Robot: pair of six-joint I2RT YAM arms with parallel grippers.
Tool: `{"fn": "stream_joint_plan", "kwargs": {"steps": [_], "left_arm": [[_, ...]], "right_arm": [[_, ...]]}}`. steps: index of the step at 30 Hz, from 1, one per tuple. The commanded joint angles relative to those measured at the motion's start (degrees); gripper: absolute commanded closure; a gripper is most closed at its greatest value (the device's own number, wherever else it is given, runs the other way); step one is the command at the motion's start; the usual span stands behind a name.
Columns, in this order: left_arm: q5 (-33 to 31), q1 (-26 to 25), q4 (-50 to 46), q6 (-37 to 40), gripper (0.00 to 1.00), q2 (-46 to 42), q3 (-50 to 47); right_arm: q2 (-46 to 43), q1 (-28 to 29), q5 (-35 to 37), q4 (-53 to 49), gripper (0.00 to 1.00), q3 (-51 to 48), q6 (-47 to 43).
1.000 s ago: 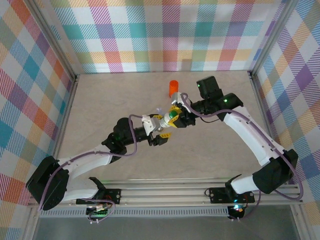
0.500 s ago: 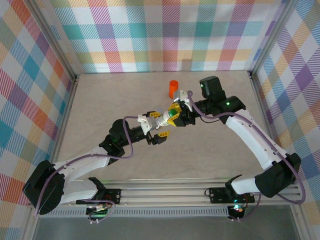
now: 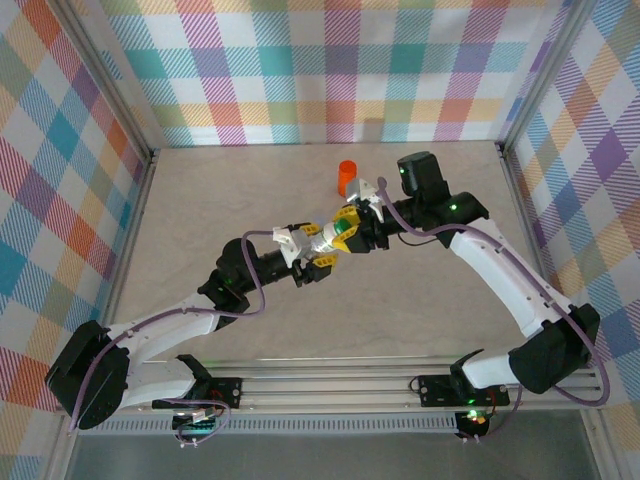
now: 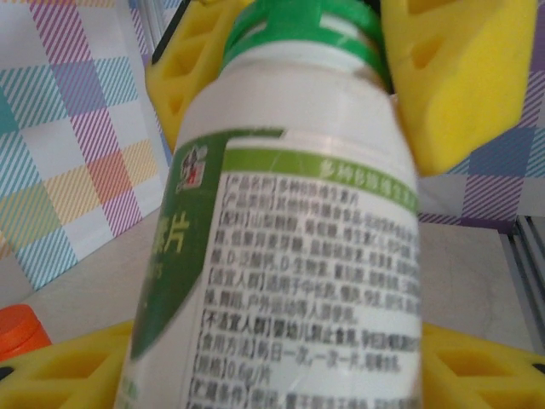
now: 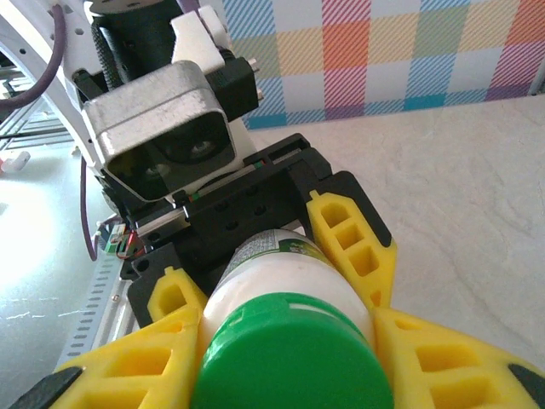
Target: Sort the pills into containers
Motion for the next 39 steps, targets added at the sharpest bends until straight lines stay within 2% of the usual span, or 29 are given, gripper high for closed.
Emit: {"fn": "stream_joint_plan", "kwargs": {"steps": [1,2,5,8,10,13,15,19,21,24,26,30,32,35,39], "left_arm": [[1.0,0.16,2.37,-0.86,0.39,-0.13,1.48],[1.13,0.15,2.51,-0.86,0.42,-0.01,1.5],[1.1,0.15,2.46,-1.09,0.69,0.23,1.67],[0.64,0.1,2.08,-0.78,0.87,0.13,1.68],[-1.03,0.06,2.04,-0.73,1.0,-0.09,1.51],[-3.47,0.11,2.2,-0.45,1.0,-0.12,1.15],[-5.2,0.09,2.35,-0.92,1.0,0.01,1.39],[-10.11,0.25,2.8,-2.45,1.0,0.38,1.57],[-11.83,0.56,4.23,-3.24,1.0,0.58,1.42],[-13.67,1.52,9.38,-5.69,1.0,1.37,0.75],[-17.0,2.03,13.75,-7.58,1.0,2.42,0.61],[-19.11,2.52,20.2,-9.03,1.0,5.63,2.42],[-19.44,2.61,22.11,-9.04,1.0,7.64,3.8],[-19.64,2.96,25.92,-9.42,1.0,10.28,4.72],[-20.14,2.96,29.52,-9.47,1.0,12.48,5.39]], "right_arm": [[0.71,-0.41,-3.02,0.92,0.79,0.15,-0.14],[0.8,-0.42,-3.01,0.84,0.79,0.18,-0.14],[0.71,-0.41,-2.91,0.96,0.79,0.08,-0.31],[0.62,-0.41,-2.5,0.78,0.78,0.33,-0.31],[0.54,-0.4,-1.6,0.95,0.72,0.34,-0.08],[0.19,-0.49,1.84,2.56,0.61,0.37,2.31],[0.4,-0.48,5.49,2.85,0.46,1.47,4.75],[0.76,-0.54,10.76,2.09,0.24,4.28,8.28],[0.33,-0.49,12.11,2.85,0.19,4.98,9.91],[-0.84,-0.49,14.99,6.79,0.18,6.08,15.37],[-1.8,-0.49,19.75,11.25,0.18,6.99,22.53],[-2.1,-0.37,29.39,18.3,0.3,8.85,39.03],[-1.86,-0.34,32.15,21.21,0.31,8.88,46.2],[-0.59,0.5,32.47,22.95,0.33,9.77,51.62],[0.98,3.86,33.88,25.14,0.33,9.76,53.55]]}}
